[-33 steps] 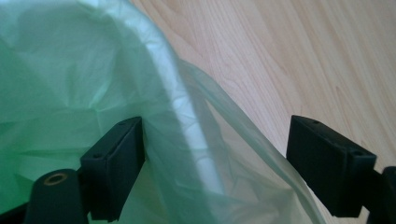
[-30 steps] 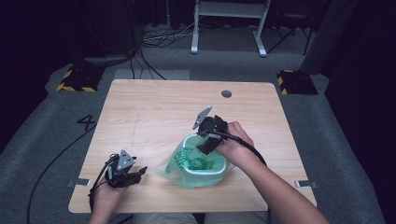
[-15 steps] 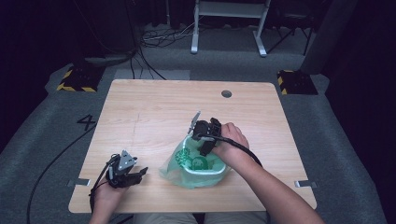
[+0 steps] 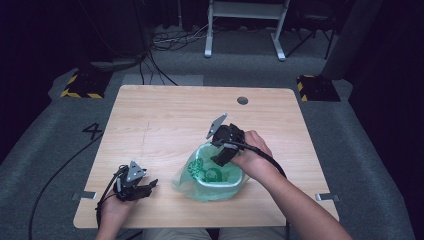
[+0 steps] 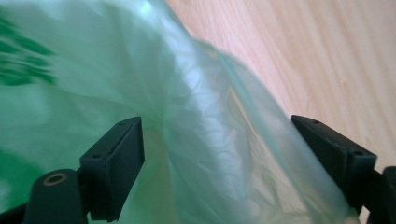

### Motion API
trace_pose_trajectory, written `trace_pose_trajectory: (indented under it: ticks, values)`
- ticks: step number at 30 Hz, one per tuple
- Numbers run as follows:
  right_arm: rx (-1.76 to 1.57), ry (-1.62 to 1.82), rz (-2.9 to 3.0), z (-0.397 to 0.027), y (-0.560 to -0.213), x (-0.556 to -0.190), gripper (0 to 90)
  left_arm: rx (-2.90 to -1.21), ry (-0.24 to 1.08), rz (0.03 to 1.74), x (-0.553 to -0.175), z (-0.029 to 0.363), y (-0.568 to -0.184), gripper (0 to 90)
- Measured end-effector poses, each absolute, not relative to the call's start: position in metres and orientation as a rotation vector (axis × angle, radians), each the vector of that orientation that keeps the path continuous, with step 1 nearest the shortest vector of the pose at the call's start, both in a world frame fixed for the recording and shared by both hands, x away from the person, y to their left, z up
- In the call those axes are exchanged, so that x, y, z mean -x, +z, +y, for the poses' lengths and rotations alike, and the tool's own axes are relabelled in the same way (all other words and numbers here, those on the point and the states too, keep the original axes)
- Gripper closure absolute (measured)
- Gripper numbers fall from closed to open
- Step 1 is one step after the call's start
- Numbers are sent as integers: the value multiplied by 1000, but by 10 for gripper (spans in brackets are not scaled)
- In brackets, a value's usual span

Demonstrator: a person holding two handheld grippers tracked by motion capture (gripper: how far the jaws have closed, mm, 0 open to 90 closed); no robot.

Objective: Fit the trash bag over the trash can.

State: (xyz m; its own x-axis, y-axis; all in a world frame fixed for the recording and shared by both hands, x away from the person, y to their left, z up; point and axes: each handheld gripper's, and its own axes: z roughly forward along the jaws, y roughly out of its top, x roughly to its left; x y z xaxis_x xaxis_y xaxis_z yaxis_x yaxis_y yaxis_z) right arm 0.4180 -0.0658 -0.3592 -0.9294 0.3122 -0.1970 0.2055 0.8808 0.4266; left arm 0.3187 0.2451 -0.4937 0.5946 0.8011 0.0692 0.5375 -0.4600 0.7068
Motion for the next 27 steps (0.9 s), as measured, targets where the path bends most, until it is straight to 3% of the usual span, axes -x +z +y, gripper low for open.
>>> trace_pose_trajectory:
  ticks: [14,27]
  values:
    - [-330,809,2739,-82,-319,-383,191,-2164,514,1070,-320,248,-498,406]
    - [-229,893,2838,-82,-317,-345,190,-2144,506,1076,-321,250,-500,401]
